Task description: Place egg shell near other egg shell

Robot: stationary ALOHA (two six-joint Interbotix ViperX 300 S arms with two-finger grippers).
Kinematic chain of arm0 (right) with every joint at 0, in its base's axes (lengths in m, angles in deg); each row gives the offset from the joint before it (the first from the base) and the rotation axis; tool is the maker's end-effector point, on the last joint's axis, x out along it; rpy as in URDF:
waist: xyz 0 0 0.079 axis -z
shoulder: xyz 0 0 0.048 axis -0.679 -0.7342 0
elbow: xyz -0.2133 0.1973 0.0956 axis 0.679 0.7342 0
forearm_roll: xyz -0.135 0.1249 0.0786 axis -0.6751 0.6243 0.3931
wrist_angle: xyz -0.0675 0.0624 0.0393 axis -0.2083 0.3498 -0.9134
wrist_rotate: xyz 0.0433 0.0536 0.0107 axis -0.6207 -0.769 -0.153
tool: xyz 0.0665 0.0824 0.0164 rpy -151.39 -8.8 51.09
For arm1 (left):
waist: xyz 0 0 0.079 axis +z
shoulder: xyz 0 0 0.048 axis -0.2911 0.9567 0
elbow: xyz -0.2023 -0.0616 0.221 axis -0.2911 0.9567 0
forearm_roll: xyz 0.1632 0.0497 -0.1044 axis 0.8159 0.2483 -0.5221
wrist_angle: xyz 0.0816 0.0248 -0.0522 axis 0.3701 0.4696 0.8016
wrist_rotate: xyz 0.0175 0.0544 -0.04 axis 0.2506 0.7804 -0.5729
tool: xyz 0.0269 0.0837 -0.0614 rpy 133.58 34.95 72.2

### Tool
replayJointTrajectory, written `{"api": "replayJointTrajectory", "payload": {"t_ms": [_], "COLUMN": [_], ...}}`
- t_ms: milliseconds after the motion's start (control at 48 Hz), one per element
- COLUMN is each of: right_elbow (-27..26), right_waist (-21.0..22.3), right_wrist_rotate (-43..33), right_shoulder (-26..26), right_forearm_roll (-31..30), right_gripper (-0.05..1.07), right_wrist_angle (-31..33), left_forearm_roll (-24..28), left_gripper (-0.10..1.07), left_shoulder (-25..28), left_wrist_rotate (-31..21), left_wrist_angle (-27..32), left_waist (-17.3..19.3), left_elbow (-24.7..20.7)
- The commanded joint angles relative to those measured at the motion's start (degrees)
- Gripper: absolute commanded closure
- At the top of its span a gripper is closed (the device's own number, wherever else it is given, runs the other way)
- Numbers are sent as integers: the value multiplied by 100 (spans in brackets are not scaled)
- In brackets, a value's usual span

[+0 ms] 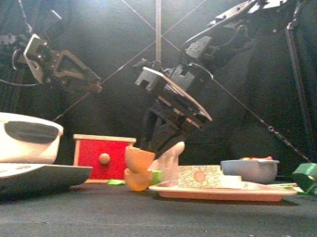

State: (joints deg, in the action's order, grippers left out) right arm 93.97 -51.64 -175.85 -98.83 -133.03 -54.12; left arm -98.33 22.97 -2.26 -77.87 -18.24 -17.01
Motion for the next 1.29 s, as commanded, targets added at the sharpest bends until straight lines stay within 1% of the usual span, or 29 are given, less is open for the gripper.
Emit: {"api": "replayJointTrajectory", "payload": {"t_ms": [0, 146, 312, 667, 729, 812, 875, 958, 1167, 1271], "right_elbow": [-141, -211, -246, -272, -299, -290, -290, -290, -299, -246], "right_waist": [44, 62, 211, 220, 220, 220, 220, 211, 193, 176], "right_wrist_rotate": [0, 0, 0, 9, 9, 9, 9, 9, 9, 26], "right_shoulder": [281, 255, 185, -35, -44, -44, -44, -44, 149, 422], "right_forearm_roll": [9, 70, 229, 272, 272, 272, 272, 272, 202, 176], "right_gripper": [55, 55, 55, 54, 51, 45, 37, 30, 30, 30], "right_wrist_angle": [0, 26, 26, 9, 0, 9, 9, 35, 299, 492], "left_forearm_roll": [9, 9, 9, 9, 9, 9, 9, 9, 9, 9], "left_gripper": [12, 12, 12, 12, 12, 12, 12, 12, 12, 12], "left_shoulder": [-9, 0, -9, -9, -9, 0, -9, -9, -9, -9], "left_wrist_rotate": [9, 9, 9, 9, 9, 9, 9, 9, 9, 9], "left_wrist_angle": [-18, -18, -18, -18, -18, -18, -18, -18, -18, -18], "left_waist": [9, 9, 9, 9, 9, 9, 9, 9, 9, 9], "left_elbow": [-62, -70, -62, -62, -62, -62, -62, -62, -62, -53]}}
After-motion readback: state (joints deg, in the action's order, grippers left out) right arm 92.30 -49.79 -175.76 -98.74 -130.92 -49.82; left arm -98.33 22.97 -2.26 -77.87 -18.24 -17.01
